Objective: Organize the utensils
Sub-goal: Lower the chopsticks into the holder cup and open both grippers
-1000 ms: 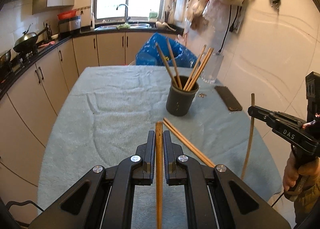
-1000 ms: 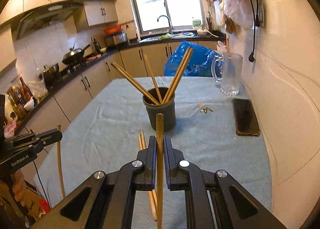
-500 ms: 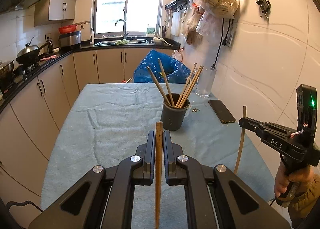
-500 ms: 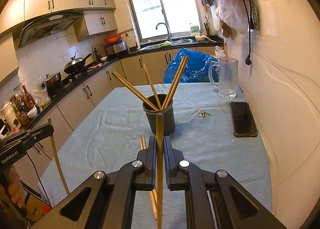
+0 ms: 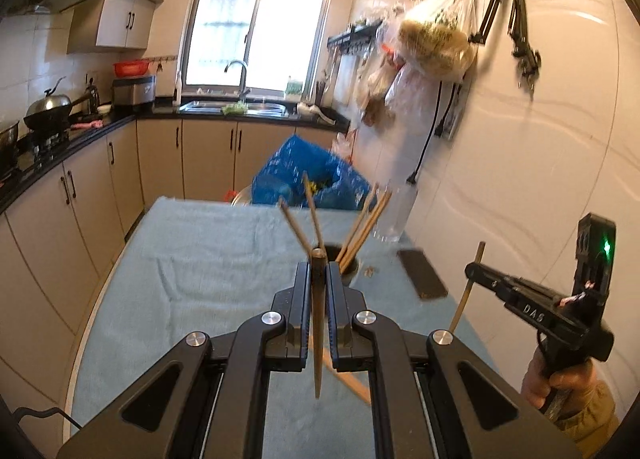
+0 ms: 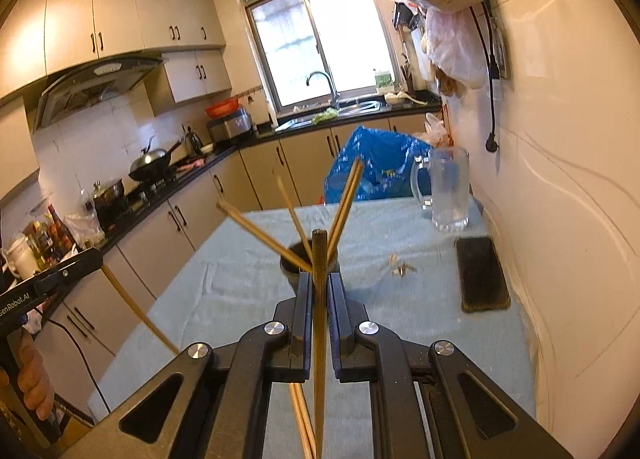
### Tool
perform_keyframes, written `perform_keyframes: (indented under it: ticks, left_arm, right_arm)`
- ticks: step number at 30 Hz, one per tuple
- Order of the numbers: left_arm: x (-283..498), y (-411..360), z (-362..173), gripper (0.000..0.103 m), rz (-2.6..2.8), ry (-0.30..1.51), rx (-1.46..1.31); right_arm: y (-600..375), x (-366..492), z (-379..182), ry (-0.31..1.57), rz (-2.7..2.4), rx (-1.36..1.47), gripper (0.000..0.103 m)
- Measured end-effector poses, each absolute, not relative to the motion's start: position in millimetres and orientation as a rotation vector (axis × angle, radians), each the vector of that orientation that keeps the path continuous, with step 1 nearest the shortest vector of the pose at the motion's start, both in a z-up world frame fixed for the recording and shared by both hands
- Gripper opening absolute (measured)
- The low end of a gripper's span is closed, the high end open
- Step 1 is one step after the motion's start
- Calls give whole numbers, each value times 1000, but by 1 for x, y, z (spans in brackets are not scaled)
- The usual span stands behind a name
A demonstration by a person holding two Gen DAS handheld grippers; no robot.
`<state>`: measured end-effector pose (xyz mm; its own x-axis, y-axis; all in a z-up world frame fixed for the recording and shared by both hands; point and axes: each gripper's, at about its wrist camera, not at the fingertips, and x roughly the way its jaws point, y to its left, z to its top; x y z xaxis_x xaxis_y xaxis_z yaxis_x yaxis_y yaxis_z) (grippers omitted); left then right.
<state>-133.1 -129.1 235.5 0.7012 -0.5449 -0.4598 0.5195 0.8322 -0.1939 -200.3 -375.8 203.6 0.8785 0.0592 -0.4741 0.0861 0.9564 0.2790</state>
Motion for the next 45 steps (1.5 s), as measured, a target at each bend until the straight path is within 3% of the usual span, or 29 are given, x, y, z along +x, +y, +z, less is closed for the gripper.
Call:
perform_keyframes:
  ticks: [17,22,28,38,41,43,45]
  left_arm:
    - [-50,-192,312,7,-616,373,-96]
    - [-17,-220,300,7,-581,372,-82]
    - [20,-250,262,7,-581,504,-54]
    - [23,-250,227,7,-553,597,-35]
    - [14,-248,230,20,-551,586,-26]
    - [7,-243,234,37,-549,570,-32]
    - [-1,-238,240,38,-548,552,-40]
  right_arm:
    - [-406,-112,266,182,-95,434,8]
    - [-407,-82,251,180,-151,422,8]
    - [-409,-63,222,262,-153,418,8]
    - [-403,-56,185,375,-135,417,8]
    - [-405,-57,179,394,-133,434,12]
    - [-407,-58,178,404,-130,446,25]
    - [-408,-62,179,403,-135,448,32]
